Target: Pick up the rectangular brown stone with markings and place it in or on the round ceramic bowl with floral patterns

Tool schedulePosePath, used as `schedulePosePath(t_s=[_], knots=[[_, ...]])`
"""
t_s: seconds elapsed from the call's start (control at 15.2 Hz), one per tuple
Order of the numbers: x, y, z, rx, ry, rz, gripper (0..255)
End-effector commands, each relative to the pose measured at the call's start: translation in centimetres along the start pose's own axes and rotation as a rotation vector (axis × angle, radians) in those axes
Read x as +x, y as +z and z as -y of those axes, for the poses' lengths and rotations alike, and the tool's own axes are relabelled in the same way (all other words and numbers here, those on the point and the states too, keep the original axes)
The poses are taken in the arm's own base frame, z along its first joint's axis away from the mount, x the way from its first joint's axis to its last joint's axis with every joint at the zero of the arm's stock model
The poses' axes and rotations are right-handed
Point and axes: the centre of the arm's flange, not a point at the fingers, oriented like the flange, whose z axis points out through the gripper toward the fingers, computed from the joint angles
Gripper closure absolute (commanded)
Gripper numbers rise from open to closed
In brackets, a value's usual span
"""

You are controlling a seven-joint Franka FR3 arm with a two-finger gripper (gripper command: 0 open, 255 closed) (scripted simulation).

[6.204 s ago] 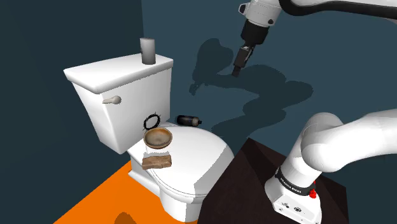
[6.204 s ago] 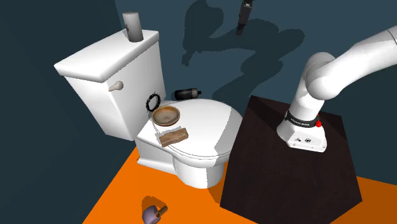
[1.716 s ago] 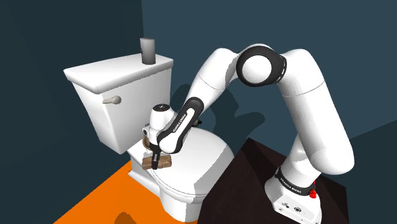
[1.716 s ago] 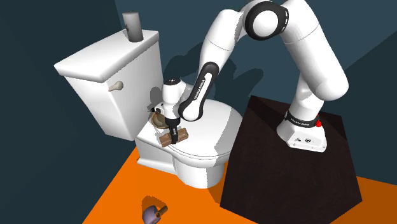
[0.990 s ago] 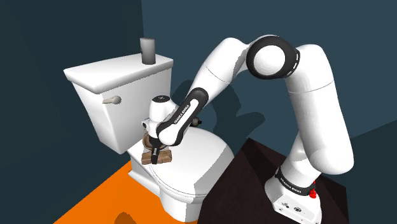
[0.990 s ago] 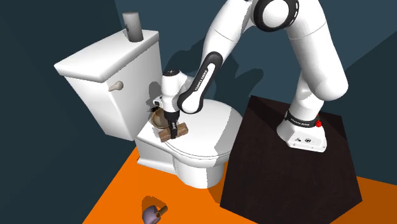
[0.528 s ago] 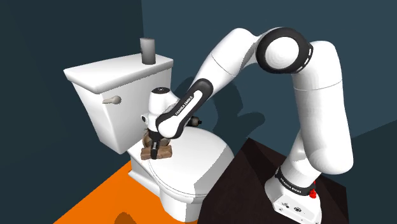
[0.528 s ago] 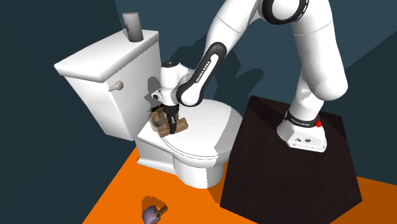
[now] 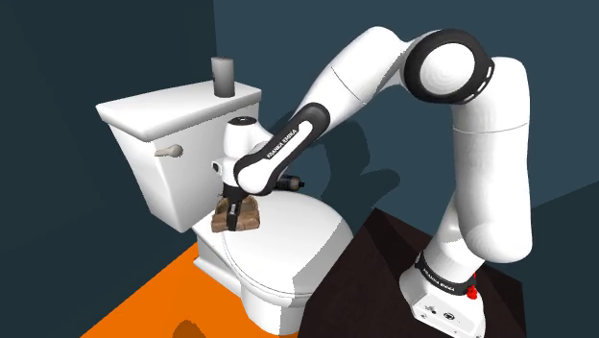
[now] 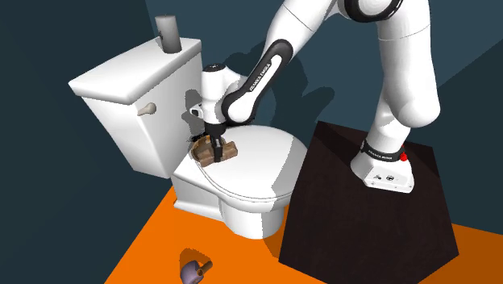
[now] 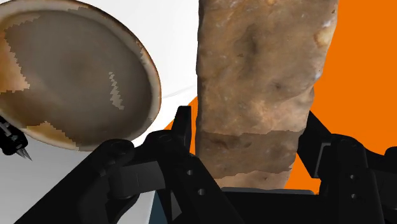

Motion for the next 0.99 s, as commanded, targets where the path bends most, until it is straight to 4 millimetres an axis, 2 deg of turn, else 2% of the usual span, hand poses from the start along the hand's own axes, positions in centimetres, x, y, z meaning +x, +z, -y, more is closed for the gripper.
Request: schedulePosePath(t_s=[0.0,0.2,0.92], knots=[[0.1,-1.1,0.2,0.000,0.000,0.000,255],[0.2,-2.4,0.2,0.000,0.000,0.000,255],[1.7,-3.1,-14.5,0.000,0.000,0.000,255]])
